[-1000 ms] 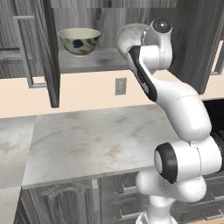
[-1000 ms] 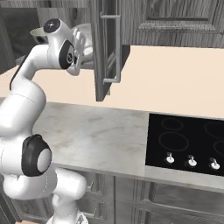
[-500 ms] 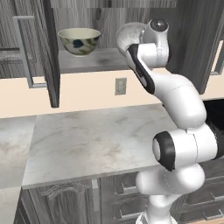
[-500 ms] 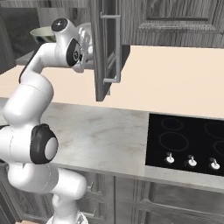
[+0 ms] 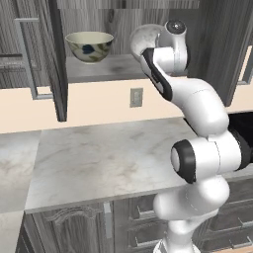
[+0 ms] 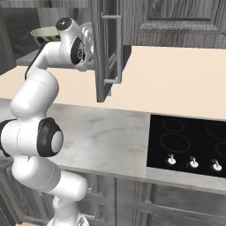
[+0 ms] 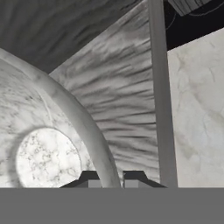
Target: Open the cabinet. Pick the bowls from the counter and place them in the cabinet. Then close the cabinet.
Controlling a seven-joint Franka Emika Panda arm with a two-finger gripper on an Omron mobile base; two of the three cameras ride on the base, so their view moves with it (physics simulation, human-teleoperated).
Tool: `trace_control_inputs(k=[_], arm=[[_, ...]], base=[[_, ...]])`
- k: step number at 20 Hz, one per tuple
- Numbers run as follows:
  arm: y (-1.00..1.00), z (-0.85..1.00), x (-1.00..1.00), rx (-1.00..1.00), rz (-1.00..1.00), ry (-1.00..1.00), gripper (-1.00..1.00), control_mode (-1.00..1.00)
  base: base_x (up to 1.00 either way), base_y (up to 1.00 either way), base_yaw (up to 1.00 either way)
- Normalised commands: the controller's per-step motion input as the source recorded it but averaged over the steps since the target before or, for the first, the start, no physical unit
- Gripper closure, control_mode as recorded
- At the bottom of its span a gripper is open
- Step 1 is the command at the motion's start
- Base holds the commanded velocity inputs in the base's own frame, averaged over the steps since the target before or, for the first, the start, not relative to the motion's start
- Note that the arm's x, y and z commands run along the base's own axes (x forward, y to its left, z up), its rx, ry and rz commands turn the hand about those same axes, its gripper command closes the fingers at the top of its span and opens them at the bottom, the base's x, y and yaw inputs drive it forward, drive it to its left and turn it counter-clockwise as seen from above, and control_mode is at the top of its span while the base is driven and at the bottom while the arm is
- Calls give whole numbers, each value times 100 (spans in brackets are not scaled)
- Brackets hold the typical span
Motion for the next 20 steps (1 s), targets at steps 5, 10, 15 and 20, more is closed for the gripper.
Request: trace_control_inputs(k=[5, 10, 15, 20], arm=[[0, -22, 6, 0, 0, 0, 100, -100], [0, -29, 5, 0, 0, 0, 100, -100], [0, -13, 0, 0, 0, -2, -100, -100], [0, 42, 0, 0, 0, -13, -100, -100]], base=[[0, 0, 0], [0, 0, 0], [0, 0, 0], [0, 0, 0]])
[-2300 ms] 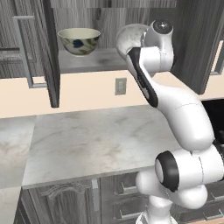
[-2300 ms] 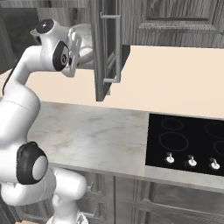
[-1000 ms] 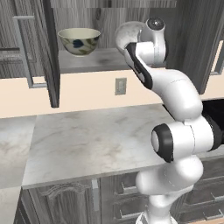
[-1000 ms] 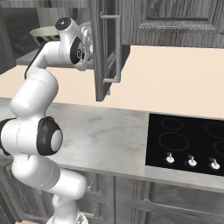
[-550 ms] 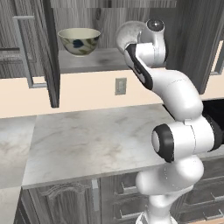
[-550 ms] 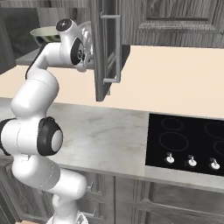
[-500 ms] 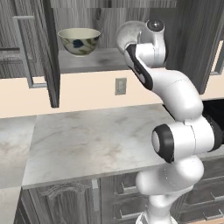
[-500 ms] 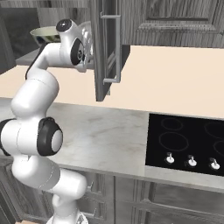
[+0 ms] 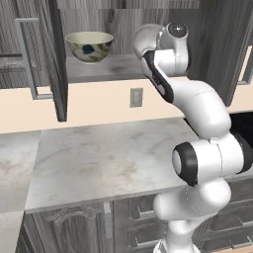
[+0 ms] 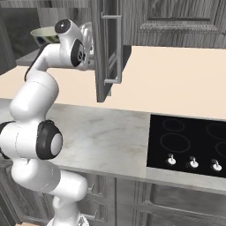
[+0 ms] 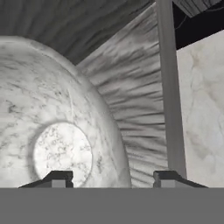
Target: Open the cabinet. Pick the bowls from the counter and place them in the cabinet. Then close the cabinet.
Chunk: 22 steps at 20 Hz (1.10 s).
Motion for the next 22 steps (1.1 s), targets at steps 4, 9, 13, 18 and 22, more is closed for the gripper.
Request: trace_control_inputs(k=[4, 9, 13, 18, 22], arm=[[0, 55, 0, 0, 0, -18, -100, -100], [0, 47, -8, 0, 0, -27, -100, -100], [0, 8, -81, 0, 0, -39, -100, -100], [0, 5, -100, 0, 0, -43, -100, -100], [0, 28, -96, 0, 0, -47, -100, -100]], base=[[0, 0, 0], [0, 0, 0], [0, 0, 0], [0, 0, 0], [0, 0, 0]])
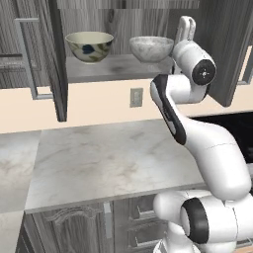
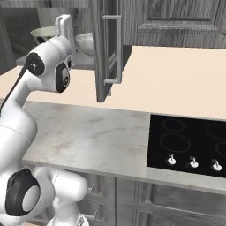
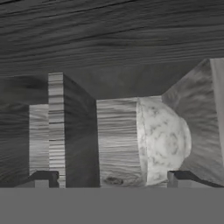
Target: Open the cabinet. Pick the bowls from the counter and place them in the cabinet. Then close the cabinet.
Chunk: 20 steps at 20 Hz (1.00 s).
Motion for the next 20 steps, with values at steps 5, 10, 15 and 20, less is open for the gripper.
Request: trace_control_inputs(k=[5, 10, 15, 20], arm=[[0, 53, -72, 0, 0, -31, -100, -100], [-6, 34, -86, 0, 0, -6, -100, -100], [-7, 11, -86, 0, -1, 12, -100, -100], [-2, 3, -79, -1, -3, 31, -100, -100]], base=[[0, 0, 0], [0, 0, 0], [0, 0, 0], [0, 0, 0]])
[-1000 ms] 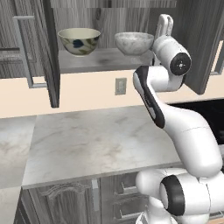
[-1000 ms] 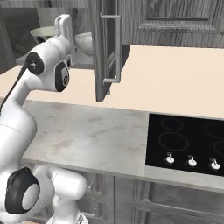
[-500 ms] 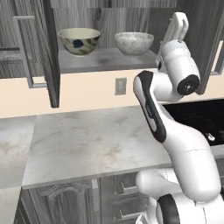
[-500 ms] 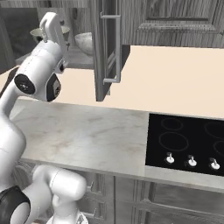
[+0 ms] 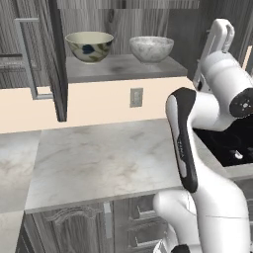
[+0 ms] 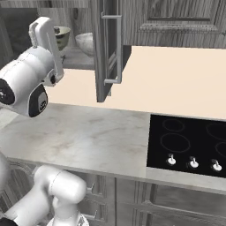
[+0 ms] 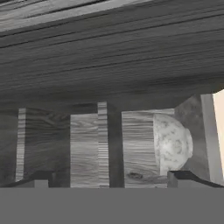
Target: Open the cabinet. Pick the bowls from the counter and place them in the cabinet. Then close the cabinet.
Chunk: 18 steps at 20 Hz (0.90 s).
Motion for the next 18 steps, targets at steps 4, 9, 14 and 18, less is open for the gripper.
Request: trace_control_inputs(k=[4, 9, 14, 18], arm=[[0, 11, -60, -1, -1, 21, -100, -100], [-3, -1, -29, 0, 2, 6, -100, -100], [-30, -13, -34, 0, 0, 0, -100, -100], [-20, -19, -33, 0, 0, 0, -100, -100]], base=[[0, 0, 0], [0, 0, 0], [0, 0, 0], [0, 0, 0]])
